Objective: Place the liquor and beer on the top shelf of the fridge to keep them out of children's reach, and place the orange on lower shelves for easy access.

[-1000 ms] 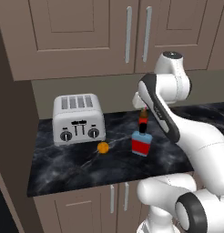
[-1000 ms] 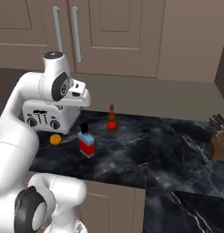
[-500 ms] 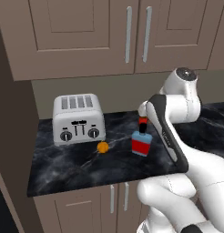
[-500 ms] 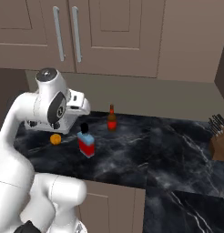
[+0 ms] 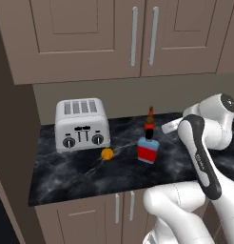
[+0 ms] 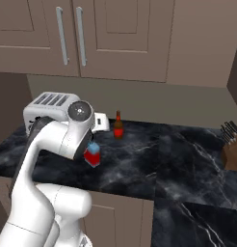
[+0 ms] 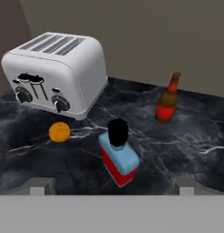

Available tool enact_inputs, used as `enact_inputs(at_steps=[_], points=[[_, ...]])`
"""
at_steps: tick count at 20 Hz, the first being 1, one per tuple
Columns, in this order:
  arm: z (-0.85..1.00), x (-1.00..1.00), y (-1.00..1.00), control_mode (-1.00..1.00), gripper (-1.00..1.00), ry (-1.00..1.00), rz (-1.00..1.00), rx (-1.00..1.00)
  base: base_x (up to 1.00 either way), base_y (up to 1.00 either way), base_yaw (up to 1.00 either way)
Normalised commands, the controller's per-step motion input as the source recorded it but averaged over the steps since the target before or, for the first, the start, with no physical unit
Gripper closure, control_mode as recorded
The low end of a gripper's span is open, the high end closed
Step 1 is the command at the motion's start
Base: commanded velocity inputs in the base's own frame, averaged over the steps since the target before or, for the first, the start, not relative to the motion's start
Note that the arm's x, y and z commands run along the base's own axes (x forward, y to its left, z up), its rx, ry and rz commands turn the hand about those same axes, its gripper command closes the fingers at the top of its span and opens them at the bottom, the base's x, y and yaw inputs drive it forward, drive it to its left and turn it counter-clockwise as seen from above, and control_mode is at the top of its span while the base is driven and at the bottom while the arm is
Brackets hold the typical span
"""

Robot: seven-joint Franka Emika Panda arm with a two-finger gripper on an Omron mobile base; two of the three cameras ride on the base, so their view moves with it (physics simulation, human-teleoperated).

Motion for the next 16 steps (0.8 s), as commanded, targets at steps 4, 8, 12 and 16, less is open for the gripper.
enact_inputs(at_steps=[4, 8, 12, 16], points=[[-0.33, 0.0, -0.03, -1.0, -1.0, -0.01, 0.32, 0.03, 0.0, 0.0, 0.0], [-0.33, 0.0, 0.0, -1.0, -1.0, 0.0, 0.33, 0.02, 0.0, 0.0, 0.0], [-0.36, 0.02, 0.0, -1.0, -1.0, 0.0, 0.3, 0.02, 0.0, 0.0, 0.0], [-0.36, 0.15, 0.0, -1.0, -1.0, -0.01, 0.22, 0.0, 0.0, 0.0, 0.0]])
